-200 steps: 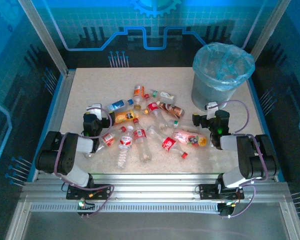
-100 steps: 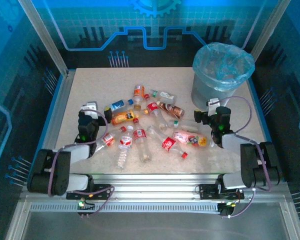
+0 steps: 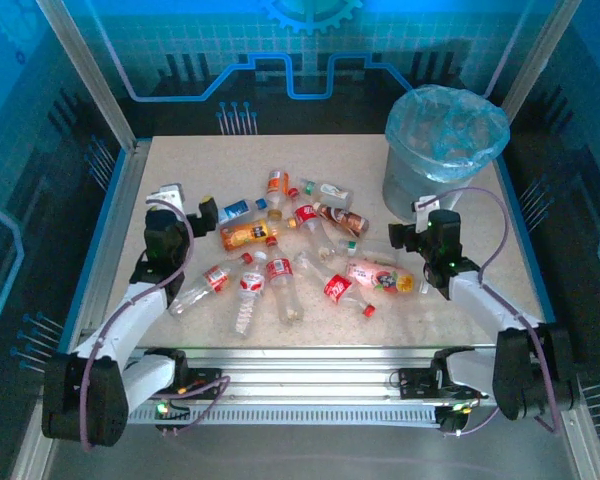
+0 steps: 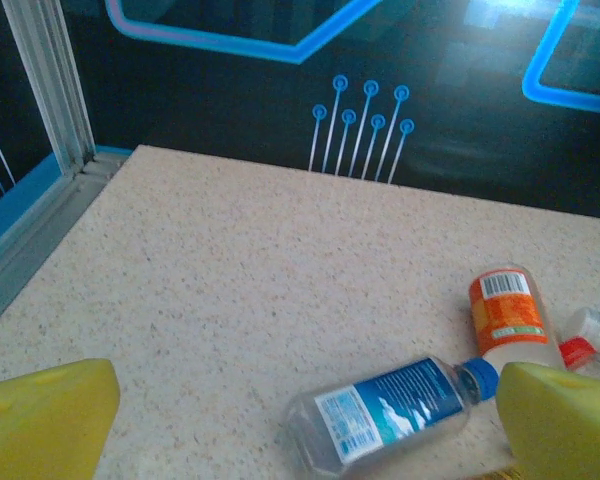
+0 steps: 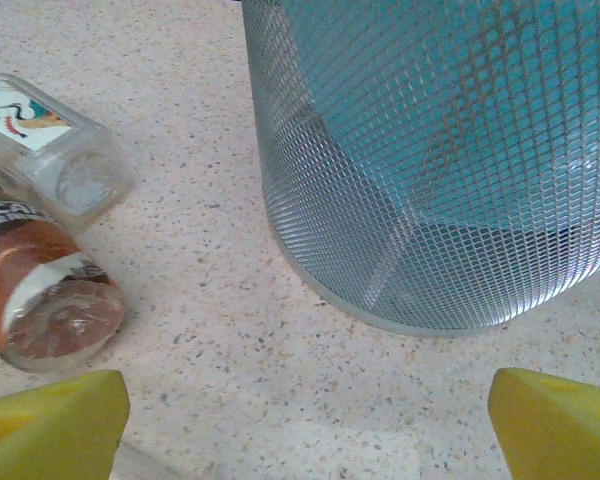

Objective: Put the plastic bottles in the bin

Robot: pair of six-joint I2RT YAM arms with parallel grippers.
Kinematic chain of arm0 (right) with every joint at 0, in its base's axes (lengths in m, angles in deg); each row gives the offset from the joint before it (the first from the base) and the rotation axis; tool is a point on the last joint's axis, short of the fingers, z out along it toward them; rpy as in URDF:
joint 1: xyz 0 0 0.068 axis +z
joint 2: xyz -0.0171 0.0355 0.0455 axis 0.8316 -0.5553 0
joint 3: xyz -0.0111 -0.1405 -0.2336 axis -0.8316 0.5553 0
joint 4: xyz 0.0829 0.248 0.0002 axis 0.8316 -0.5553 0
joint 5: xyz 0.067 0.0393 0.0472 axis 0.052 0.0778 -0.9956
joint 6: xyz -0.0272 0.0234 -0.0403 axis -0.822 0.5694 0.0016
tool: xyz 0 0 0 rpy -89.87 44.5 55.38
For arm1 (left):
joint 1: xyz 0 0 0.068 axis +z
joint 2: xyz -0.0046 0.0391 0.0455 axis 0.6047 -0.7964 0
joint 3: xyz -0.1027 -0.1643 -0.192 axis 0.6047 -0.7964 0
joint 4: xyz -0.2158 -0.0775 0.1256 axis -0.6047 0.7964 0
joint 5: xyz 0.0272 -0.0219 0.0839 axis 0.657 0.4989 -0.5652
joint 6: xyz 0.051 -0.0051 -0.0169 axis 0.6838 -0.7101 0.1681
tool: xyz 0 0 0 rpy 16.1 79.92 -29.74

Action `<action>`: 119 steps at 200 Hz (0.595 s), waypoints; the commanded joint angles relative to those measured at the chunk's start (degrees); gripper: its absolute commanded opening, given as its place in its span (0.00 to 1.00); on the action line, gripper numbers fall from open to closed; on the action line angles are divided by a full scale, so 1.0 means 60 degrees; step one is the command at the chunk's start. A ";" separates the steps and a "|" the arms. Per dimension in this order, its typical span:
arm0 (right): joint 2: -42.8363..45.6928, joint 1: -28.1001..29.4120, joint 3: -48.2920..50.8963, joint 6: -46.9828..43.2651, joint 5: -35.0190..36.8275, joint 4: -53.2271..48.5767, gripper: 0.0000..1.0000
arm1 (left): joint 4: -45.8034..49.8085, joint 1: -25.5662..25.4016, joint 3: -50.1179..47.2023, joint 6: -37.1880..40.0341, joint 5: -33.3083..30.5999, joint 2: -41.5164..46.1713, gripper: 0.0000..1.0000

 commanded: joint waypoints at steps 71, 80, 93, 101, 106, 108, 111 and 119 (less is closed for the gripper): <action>0.2235 0.2594 -0.1208 0.1583 -0.0605 -0.4117 0.87 | 0.4471 -0.1888 0.2269 0.0326 0.0246 0.0730 0.92; 0.2174 0.2898 -0.1580 0.1696 -0.0939 -0.4492 0.88 | 0.4791 -0.2070 0.2438 0.0464 0.0466 0.0751 0.91; 0.1848 0.3302 -0.2256 0.1933 -0.1456 -0.5106 0.87 | 0.5254 -0.2224 0.2677 0.0582 0.0901 0.0826 0.91; 0.1527 0.3563 -0.2735 0.2063 -0.1726 -0.5478 0.86 | 0.5529 -0.2272 0.2837 0.0652 0.1266 0.0897 0.90; 0.1289 0.3754 -0.3060 0.2114 -0.1848 -0.5709 0.86 | 0.5747 -0.2296 0.2968 0.0710 0.1562 0.0964 0.90; 0.1182 0.3849 -0.3259 0.2119 -0.1891 -0.5791 0.86 | 0.5839 -0.2310 0.3033 0.0736 0.1667 0.0993 0.90; 0.1018 0.3968 -0.3484 0.2144 -0.1907 -0.5954 0.86 | 0.5977 -0.2324 0.3115 0.0790 0.1837 0.1028 0.90; 0.0523 0.4334 -0.4059 0.2159 -0.1904 -0.6395 0.85 | 0.6385 -0.2358 0.3341 0.0927 0.2289 0.1153 0.90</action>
